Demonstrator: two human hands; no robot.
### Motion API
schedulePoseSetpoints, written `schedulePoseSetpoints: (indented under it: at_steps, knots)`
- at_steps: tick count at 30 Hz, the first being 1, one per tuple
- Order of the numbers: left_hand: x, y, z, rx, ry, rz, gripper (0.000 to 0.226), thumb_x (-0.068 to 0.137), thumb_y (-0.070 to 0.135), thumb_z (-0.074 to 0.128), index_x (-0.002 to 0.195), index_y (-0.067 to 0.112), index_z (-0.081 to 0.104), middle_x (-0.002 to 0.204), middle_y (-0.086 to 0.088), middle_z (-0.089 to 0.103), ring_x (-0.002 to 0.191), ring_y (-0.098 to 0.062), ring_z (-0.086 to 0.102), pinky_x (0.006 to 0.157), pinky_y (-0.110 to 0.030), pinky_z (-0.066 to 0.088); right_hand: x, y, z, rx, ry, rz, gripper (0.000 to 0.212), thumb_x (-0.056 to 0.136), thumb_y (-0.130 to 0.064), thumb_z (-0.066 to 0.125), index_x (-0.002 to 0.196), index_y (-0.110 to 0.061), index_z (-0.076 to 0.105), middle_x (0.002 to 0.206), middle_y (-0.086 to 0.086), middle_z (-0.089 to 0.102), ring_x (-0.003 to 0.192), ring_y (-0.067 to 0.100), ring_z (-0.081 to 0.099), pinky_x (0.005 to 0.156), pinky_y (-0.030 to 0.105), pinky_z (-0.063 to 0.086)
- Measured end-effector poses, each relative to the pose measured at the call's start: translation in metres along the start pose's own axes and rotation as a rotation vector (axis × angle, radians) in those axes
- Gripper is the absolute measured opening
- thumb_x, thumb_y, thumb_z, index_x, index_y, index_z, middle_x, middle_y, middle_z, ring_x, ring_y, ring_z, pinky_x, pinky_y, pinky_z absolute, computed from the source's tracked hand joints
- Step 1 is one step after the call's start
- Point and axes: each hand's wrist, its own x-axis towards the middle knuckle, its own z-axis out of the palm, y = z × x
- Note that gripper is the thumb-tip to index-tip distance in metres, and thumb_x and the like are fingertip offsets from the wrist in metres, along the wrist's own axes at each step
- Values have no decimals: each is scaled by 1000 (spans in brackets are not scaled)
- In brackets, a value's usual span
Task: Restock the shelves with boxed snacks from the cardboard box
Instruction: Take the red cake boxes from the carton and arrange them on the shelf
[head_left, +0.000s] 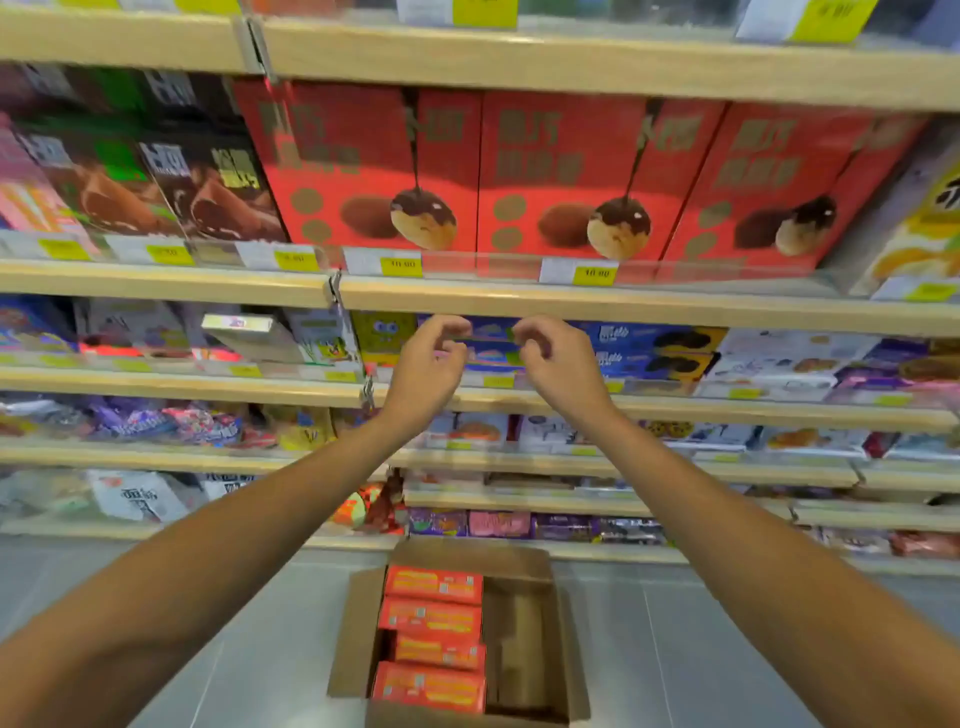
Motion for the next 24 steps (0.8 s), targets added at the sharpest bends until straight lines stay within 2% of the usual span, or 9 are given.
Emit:
schedulePoseSetpoints:
  at_steps: [3,5,7,10,13,16,17,21,24]
  knots:
    - [-29,-60,19,53,-91,-115,21,95,5,45,113,4,57,106,-1,57,88,-14,56,74,-13,43,-33,43,34,21,-110,177,20,91,-6,47,100,-6,65,90,8,66,82,26,61,73,38,47]
    - [-51,-91,29,87,-167,-229,20,94,3,44,109,4,57,103,-4,57,83,-14,55,70,-20,43,-58,65,55,13,-200,278,18,92,-9,48,98,-7,64,83,9,64,75,28,59,70,42,47]
    - [-75,-134,46,63,-258,-368,20,94,-1,40,100,9,56,95,-3,56,69,-6,52,63,-20,42,-85,98,85,7,-292,395,18,90,-9,50,99,-8,65,87,7,66,80,26,60,75,41,48]
    - [-110,-185,67,140,-370,-558,25,93,3,44,110,21,51,89,15,49,72,3,48,65,-12,42,-125,140,127,-10,-411,517,20,88,-9,50,99,-10,66,98,8,69,93,24,61,82,37,48]
    - [-148,-241,88,154,-436,-685,34,90,-5,42,121,2,53,96,2,55,76,1,54,65,-13,41,-165,184,174,-16,-527,642,21,90,-10,47,98,-8,66,101,6,67,95,22,60,86,37,48]
    - [-195,-312,108,236,-429,-830,34,86,0,48,118,3,55,112,-17,60,96,-32,61,83,-36,48,-209,227,220,-50,-607,730,23,90,-9,47,102,-8,67,102,9,70,97,23,63,87,38,48]
    - [-209,-337,114,237,-421,-901,34,84,4,50,118,3,55,112,-21,60,98,-37,61,84,-41,48,-223,241,233,-36,-630,765,21,90,-8,48,100,-5,66,100,12,70,95,26,63,85,41,49]
    - [-260,-423,135,356,-475,-1015,29,75,6,48,99,-8,58,99,-31,61,92,-44,60,69,-42,47,-279,291,283,13,-646,961,22,93,-12,45,99,-2,63,97,17,67,95,29,62,84,42,48]
    - [-295,-475,149,416,-433,-1055,33,80,5,51,111,-2,58,112,-23,58,102,-40,57,81,-41,47,-317,330,325,-12,-729,1102,30,94,-17,38,103,0,62,99,21,65,97,33,61,85,44,49]
